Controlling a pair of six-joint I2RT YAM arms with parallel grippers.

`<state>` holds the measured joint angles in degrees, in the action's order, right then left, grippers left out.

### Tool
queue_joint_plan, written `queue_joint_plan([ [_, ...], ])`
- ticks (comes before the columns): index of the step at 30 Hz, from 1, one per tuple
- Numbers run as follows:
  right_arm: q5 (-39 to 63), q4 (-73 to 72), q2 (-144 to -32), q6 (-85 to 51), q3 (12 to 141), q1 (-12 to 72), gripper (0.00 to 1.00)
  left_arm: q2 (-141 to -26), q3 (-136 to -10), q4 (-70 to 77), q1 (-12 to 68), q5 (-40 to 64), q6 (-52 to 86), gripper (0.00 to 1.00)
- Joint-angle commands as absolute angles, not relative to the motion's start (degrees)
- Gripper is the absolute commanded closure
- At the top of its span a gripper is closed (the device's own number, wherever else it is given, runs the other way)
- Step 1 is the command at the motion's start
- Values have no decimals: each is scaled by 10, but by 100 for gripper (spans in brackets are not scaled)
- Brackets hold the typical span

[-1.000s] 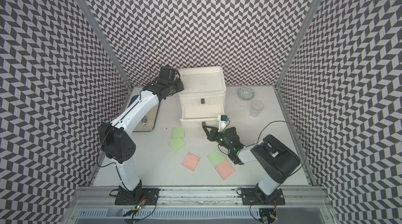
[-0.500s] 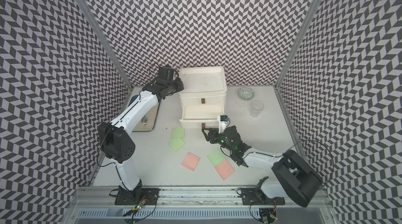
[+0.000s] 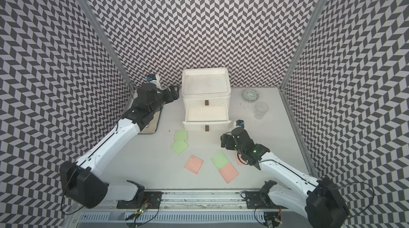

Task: Please put the sticky notes in the drawer by color
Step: Open the drawer in the storage box.

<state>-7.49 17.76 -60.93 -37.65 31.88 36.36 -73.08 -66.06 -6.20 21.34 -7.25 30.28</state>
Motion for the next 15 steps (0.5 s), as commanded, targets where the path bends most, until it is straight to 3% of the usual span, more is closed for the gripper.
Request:
queue_joint_plan([
  [1, -95, 242, -601, -412, 312, 359, 9, -668, -528, 115, 212, -114, 300, 0],
  [7, -127, 272, -584, -492, 280, 356, 7, -655, -440, 147, 223, -64, 373, 0],
  [15, -154, 306, -520, -587, 217, 356, 6, -585, -334, 155, 319, -137, 402, 0],
])
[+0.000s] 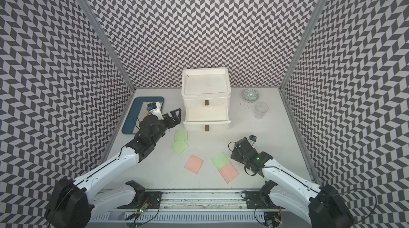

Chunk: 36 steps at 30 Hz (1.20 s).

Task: Please put the sticky notes in the drawer by color
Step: Open the drawer in the storage box, then pick up the sticky notes from the center of the board.

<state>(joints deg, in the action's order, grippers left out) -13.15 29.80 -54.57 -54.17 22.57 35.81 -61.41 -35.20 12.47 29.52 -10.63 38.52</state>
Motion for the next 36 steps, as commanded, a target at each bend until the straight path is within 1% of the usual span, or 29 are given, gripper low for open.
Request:
queue_joint_plan([
  [1, -152, 309, -511, -590, 214, 356, 6, -577, -323, 153, 330, -140, 403, 0],
  [5, -169, 311, -498, -590, 203, 356, 5, -551, -289, 150, 362, -144, 404, 0],
  [8, -168, 297, -532, -577, 204, 356, 4, -538, -277, 148, 374, -149, 403, 0],
  [10, -149, 293, -571, -575, 215, 356, 4, -533, -275, 146, 376, -150, 402, 0],
  [12, -109, 266, -610, -559, 220, 356, 4, -531, -276, 142, 377, -152, 399, 0],
  [15, -66, 222, -648, -557, 234, 377, 5, -528, -277, 138, 377, -156, 392, 0],
  [19, -48, 164, -691, -530, 253, 386, 5, -530, -274, 145, 378, -160, 380, 0],
  [22, -59, 218, -731, -485, 311, 387, 5, -537, -278, 140, 378, -155, 365, 0],
  [25, -71, 261, -738, -453, 333, 395, 5, -542, -278, 139, 379, -151, 353, 0],
  [28, -79, 283, -740, -430, 334, 399, 5, -552, -272, 146, 379, -149, 345, 0],
  [32, -72, 269, -762, -411, 334, 405, 4, -570, -269, 153, 378, -146, 338, 0],
  [36, -117, 298, -818, -409, 375, 419, 3, -579, -273, 152, 378, -142, 332, 0],
])
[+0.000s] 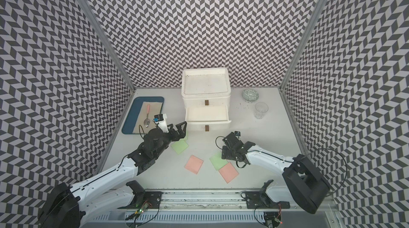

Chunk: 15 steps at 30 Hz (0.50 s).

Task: Please put the sticky notes in the drawer by color
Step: Pick up the sticky notes from the center of the board.

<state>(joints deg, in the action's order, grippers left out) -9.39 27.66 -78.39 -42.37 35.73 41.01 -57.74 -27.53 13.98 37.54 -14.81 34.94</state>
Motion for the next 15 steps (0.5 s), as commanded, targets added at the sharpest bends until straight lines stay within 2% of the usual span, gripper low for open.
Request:
queue_joint_plan([
  [1, -126, 304, -832, -406, 385, 419, 3, -579, -273, 153, 378, -142, 331, 0],
  [6, -133, 316, -883, -399, 403, 424, 4, -568, -270, 148, 379, -151, 325, 0],
  [8, -125, 308, -890, -399, 398, 427, 7, -560, -266, 148, 379, -159, 323, 0],
  [13, -99, 278, -888, -391, 379, 431, 31, -544, -257, 152, 378, -167, 322, 0],
  [15, -93, 272, -888, -389, 379, 435, 36, -543, -256, 153, 379, -167, 322, 0],
])
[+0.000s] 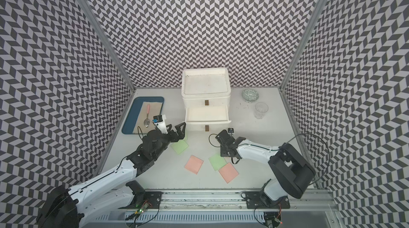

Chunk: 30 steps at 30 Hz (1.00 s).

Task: Please put the sticky notes in the drawer by color
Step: Pick up the sticky notes from the center of the board, then place the sticky notes in the drawer.

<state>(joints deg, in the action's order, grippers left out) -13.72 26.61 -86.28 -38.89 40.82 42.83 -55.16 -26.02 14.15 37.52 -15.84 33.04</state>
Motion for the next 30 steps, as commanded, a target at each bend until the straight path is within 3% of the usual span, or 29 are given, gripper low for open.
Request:
queue_joint_plan([
  [1, -93, 271, -888, -389, 379, 436, 37, -544, -256, 153, 379, -167, 322, 0],
  [8, -101, 302, -802, -388, 409, 448, 38, -540, -255, 158, 379, -162, 318, 0],
  [13, -79, 325, -686, -377, 482, 449, 38, -543, -251, 163, 379, -165, 318, 0],
  [17, -83, 297, -659, -354, 546, 449, 35, -552, -254, 162, 379, -169, 314, 0],
  [30, -163, 223, -913, -252, 774, 407, 28, -561, -255, 152, 379, -201, 298, 0],
])
